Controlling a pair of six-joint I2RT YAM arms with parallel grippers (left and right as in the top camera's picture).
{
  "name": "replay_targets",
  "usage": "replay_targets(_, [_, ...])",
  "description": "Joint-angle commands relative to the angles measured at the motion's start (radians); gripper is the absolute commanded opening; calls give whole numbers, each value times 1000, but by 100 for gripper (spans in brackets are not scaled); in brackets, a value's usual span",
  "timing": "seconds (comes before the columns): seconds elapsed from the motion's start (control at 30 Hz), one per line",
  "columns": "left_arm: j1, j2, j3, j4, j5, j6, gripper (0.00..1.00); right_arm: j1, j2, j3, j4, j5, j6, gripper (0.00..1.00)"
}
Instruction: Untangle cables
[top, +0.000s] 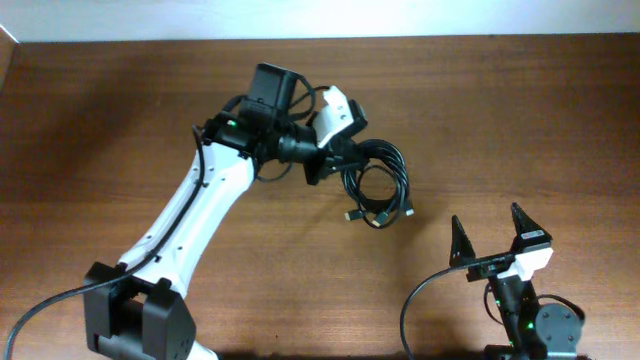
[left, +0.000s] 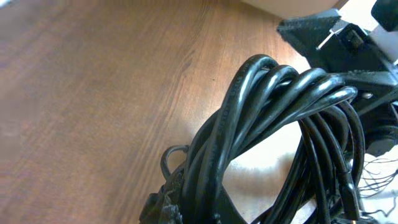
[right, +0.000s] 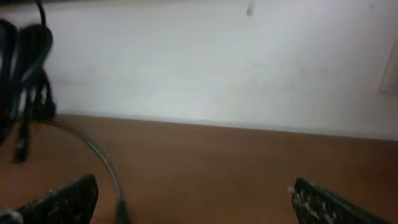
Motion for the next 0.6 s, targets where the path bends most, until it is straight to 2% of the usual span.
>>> replay_targets(0.0, [14,-29,25,-8,92,129,0,6,6,171,-171,-68,31,99])
replay_targets(0.17, [14,-29,25,-8,118,234,0,6,189,523,-513,-119,29,99])
replay_targets(0.4, [14,-29,25,-14,302,370,0,6,671,1064,-970,-302,27,99])
replay_targets(0.47, [14,-29,25,-15,382,422,0,6,729,1095,-975,-372,38,99])
replay_targets(0.5, [13,-29,25,-15,458,444,0,6,766,1095,-964,-563,37,99])
replay_targets(0.57, [9,-29,25,-14,491,447,0,6,792,1095,-951,-678,37,99])
